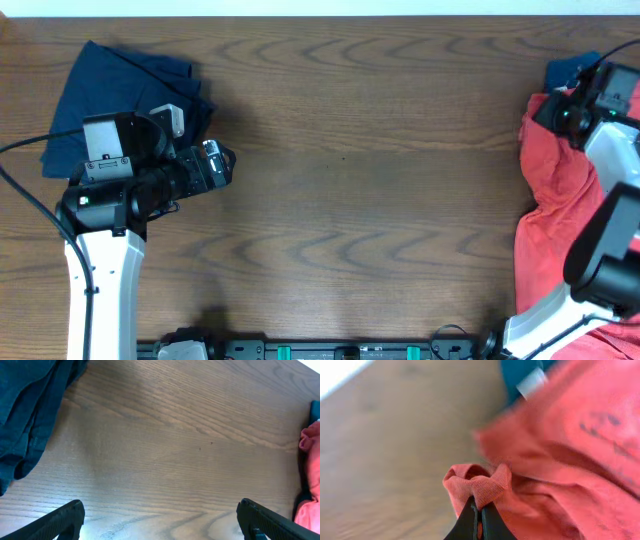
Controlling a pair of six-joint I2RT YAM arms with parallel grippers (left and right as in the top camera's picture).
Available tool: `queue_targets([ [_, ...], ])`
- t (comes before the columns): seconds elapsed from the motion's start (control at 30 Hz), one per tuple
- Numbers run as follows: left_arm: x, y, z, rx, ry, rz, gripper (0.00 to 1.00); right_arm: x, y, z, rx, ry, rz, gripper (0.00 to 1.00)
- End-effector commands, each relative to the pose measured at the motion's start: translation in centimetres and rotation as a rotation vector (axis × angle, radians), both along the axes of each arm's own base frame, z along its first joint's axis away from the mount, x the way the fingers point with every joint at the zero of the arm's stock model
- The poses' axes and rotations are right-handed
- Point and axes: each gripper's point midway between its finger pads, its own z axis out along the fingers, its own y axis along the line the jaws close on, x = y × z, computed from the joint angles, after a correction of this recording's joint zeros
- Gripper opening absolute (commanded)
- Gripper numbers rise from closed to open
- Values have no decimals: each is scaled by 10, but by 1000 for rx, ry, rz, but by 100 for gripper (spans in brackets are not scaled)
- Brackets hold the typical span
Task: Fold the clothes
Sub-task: 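Drag the coral t-shirt leftward with the right gripper onto the table center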
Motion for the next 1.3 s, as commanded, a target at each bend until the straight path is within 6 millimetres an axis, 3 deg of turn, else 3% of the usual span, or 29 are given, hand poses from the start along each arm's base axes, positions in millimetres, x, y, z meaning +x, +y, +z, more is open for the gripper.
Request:
queue_targets([
  [0.0, 2, -2, 17, -7, -47, -3, 98, 14, 15, 114, -21, -269, 110, 1],
  [0.13, 2, 2, 38, -5, -102, 21, 98, 8, 40, 175, -34, -402, 179, 1],
  [0.27, 0, 28, 74, 19, -183, 155, 98, -6, 111, 217, 49, -495, 357, 1],
  [0.33, -4, 43, 98, 29, -241, 230, 98, -18, 162, 231, 130, -512, 475, 1],
  [0.43, -13, 58, 134, 52, -345, 291, 98, -51, 261, 240, 252, -489, 718, 1],
  [0.5, -22, 67, 155, 74, -407, 331, 98, -85, 334, 234, 317, -426, 893, 1],
  [0.53, -27, 72, 164, 89, -433, 354, 98, -112, 378, 227, 335, -383, 1008, 1],
  [0.57, -32, 76, 171, 104, -454, 376, 98, -134, 410, 219, 337, -351, 1097, 2],
  [0.6, -36, 80, 176, 116, -471, 393, 98, -157, 439, 209, 321, -316, 1171, 10],
  [0.67, -42, 82, 183, 131, -496, 413, 98, -182, 471, 189, 234, -261, 1201, 44],
  [0.73, -46, 81, 186, 135, -509, 414, 98, -185, 478, 177, 115, -251, 1143, 76],
  [0.8, -47, 81, 187, 137, -512, 412, 98, -176, 471, 177, 48, -267, 1084, 86],
  [0.93, -47, 79, 180, 122, -481, 402, 98, -157, 441, 193, 29, -308, 995, 89],
  [1.07, -41, 62, 162, 70, -406, 314, 98, -135, 391, 213, 14, -343, 868, 90],
  [1.17, -32, 42, 136, 36, -294, 207, 98, -122, 339, 232, -1, -375, 738, 89],
  [1.27, -18, 17, 104, 21, -167, 84, 98, -120, 302, 244, 4, -383, 632, 89],
])
